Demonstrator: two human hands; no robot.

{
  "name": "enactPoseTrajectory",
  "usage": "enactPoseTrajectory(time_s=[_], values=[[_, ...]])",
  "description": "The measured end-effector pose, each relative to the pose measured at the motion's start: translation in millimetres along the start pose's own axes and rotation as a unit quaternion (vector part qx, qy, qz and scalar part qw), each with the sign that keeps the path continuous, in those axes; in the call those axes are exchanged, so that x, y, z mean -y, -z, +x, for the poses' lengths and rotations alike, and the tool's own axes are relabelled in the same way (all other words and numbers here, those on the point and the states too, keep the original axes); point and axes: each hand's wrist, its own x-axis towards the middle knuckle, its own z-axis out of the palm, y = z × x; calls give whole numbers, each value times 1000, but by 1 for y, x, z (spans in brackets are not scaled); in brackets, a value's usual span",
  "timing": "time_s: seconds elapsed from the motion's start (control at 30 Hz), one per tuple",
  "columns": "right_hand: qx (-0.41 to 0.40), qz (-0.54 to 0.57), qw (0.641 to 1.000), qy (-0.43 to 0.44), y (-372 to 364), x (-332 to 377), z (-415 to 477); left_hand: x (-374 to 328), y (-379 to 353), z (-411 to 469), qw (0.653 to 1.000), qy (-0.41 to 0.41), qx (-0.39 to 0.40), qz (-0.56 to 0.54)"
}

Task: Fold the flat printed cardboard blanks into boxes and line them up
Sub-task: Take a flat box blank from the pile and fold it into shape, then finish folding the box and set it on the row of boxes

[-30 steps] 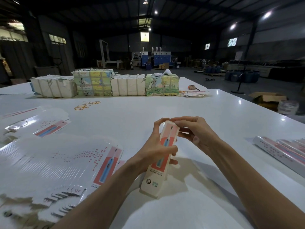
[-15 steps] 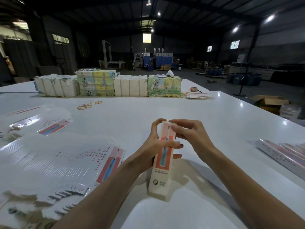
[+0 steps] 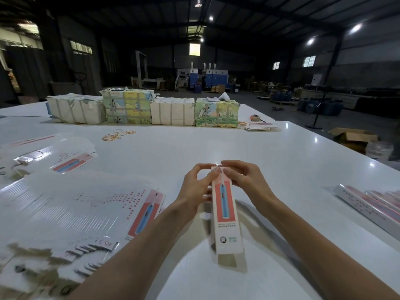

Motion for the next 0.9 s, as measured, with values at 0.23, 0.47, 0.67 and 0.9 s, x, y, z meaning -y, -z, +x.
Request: enactPoseTrajectory(time_s=[0.23, 0.47, 0.67, 0.9], values=[[98, -358, 928, 35, -9, 21, -14, 0, 4, -1, 991, 42, -36, -122], [39, -465, 884, 23, 18, 18, -57, 7, -7, -7, 997, 55, 41, -30], [-81, -590, 795, -113, 111, 6, -93, 14, -7, -7, 991, -10, 93, 92], [-118, -652, 726, -182, 173, -1, -136, 16, -8, -6, 979, -14, 132, 156]])
